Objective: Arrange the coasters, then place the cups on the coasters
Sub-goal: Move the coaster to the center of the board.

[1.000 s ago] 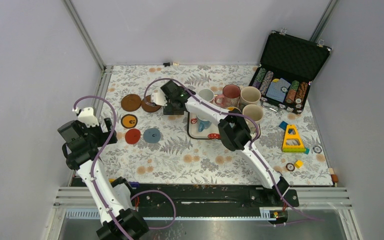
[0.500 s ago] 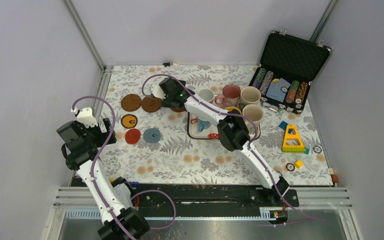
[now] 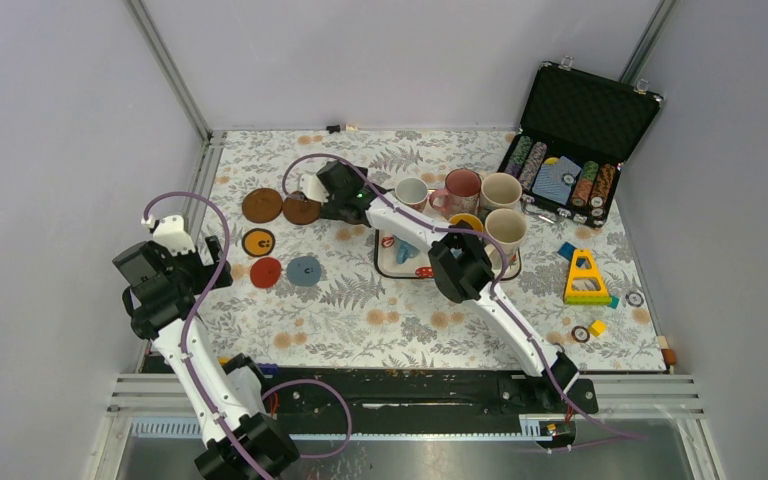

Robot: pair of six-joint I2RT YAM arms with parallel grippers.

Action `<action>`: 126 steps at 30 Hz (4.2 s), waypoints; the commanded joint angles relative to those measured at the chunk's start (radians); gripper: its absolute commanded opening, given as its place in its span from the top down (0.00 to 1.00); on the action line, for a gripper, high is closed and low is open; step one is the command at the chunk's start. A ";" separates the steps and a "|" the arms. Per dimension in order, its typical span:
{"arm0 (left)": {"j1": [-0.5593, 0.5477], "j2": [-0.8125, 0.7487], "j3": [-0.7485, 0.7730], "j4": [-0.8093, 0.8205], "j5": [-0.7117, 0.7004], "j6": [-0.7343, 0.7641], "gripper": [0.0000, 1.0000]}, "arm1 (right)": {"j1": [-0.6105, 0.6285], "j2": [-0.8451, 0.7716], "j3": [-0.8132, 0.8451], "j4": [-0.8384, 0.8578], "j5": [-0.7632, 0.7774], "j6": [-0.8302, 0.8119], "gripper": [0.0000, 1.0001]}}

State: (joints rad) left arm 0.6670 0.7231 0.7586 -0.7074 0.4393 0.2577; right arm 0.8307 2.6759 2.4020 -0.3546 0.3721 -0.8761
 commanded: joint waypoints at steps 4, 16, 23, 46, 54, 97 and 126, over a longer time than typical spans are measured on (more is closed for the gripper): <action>0.005 -0.001 0.005 0.049 0.030 -0.005 0.02 | 0.025 0.025 0.069 0.042 -0.028 0.032 0.00; 0.011 -0.012 0.002 0.049 0.034 -0.003 0.02 | 0.035 -0.112 0.030 0.069 0.040 0.043 0.00; 0.015 -0.016 0.001 0.049 0.036 -0.003 0.01 | 0.034 -0.287 0.026 -0.095 -0.105 0.227 0.00; 0.020 -0.006 0.002 0.050 0.041 -0.001 0.02 | 0.058 -0.104 0.137 -0.178 -0.119 0.449 0.02; 0.020 -0.007 0.003 0.049 0.042 -0.002 0.02 | 0.058 -0.100 0.170 -0.216 -0.170 0.510 0.02; 0.020 0.010 0.006 0.049 0.042 -0.003 0.02 | 0.058 -0.040 0.245 -0.290 -0.223 0.557 0.04; 0.020 0.016 0.006 0.050 0.050 -0.002 0.02 | 0.103 0.062 0.154 0.226 -0.120 0.184 0.00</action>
State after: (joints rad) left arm 0.6807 0.7418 0.7586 -0.7074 0.4503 0.2573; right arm 0.9249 2.7052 2.5172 -0.2321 0.2684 -0.5663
